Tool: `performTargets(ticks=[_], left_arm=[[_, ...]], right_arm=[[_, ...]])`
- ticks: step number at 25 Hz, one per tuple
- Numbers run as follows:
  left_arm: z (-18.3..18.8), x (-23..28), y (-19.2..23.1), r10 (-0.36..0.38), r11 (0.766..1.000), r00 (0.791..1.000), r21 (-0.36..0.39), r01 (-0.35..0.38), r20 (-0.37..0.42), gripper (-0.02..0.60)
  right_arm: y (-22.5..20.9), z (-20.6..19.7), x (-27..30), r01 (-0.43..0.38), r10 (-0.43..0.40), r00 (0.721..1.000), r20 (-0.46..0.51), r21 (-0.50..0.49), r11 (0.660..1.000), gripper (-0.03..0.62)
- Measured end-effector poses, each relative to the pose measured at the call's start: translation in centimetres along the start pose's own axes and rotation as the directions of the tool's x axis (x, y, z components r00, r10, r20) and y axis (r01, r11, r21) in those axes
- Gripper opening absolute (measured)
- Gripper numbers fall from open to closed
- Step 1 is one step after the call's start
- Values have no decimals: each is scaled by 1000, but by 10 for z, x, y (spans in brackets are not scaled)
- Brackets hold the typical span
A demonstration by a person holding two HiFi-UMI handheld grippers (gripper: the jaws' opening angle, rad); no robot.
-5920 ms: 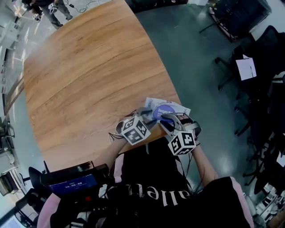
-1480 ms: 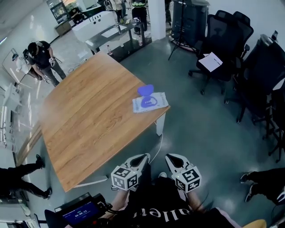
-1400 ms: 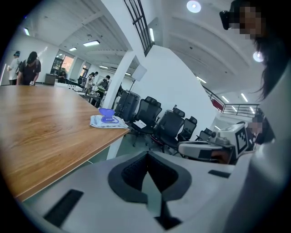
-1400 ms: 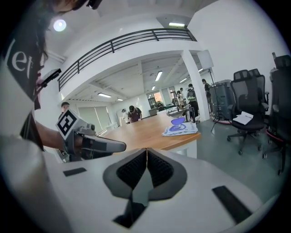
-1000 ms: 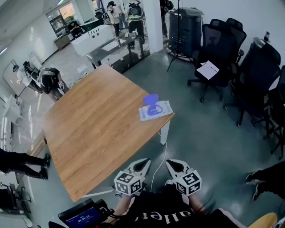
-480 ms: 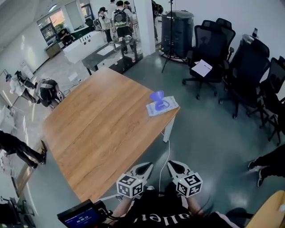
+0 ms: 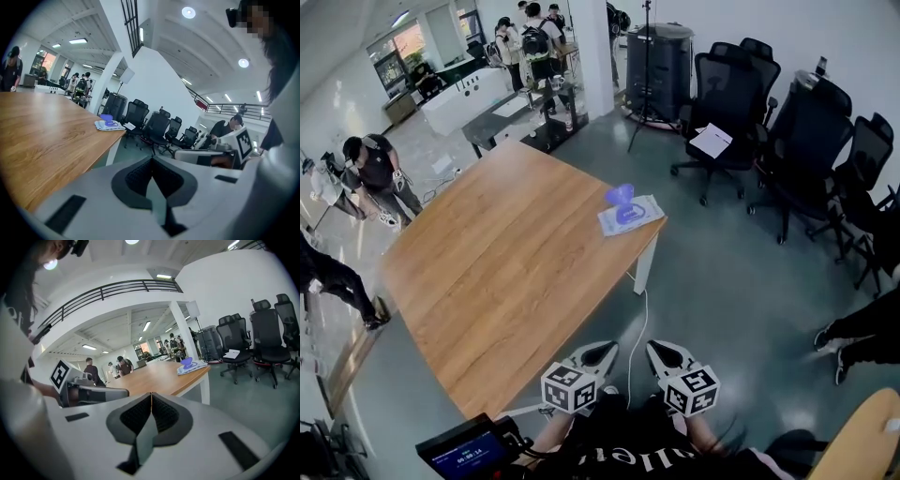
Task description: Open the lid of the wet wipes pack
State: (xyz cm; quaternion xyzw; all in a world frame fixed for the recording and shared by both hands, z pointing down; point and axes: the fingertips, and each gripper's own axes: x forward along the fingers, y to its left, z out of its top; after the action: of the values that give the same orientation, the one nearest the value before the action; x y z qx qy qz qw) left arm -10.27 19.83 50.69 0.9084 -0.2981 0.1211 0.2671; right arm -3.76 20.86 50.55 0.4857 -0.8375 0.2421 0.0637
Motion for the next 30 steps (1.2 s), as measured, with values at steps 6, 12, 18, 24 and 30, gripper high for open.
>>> performTargets(ticks=[6,12,18,24,30], left_arm=[[10,10,-27,21,1000,999,2,-21,48,2],[-2,18,-51,24,1000,999,1,-24,28,2],[-10,15,-55,54,999,998,-7,-54,39,2],[-9,12,-53,66,998,996,-14,-65,52,2],[-8,9,-51,70,997,995,-16,-70,66,2]], right_arm=[[-5,9,-16,-42,41,999,-10,-47,998,11],[-11,0,-34,-66,63,997,-45,-58,996,11],[-7,-4,-41,-95,91,994,-57,-78,992,11],[-5,-3,-39,-107,101,993,-61,-91,990,11],[-4,-4,-38,-103,96,993,-66,-100,990,11]])
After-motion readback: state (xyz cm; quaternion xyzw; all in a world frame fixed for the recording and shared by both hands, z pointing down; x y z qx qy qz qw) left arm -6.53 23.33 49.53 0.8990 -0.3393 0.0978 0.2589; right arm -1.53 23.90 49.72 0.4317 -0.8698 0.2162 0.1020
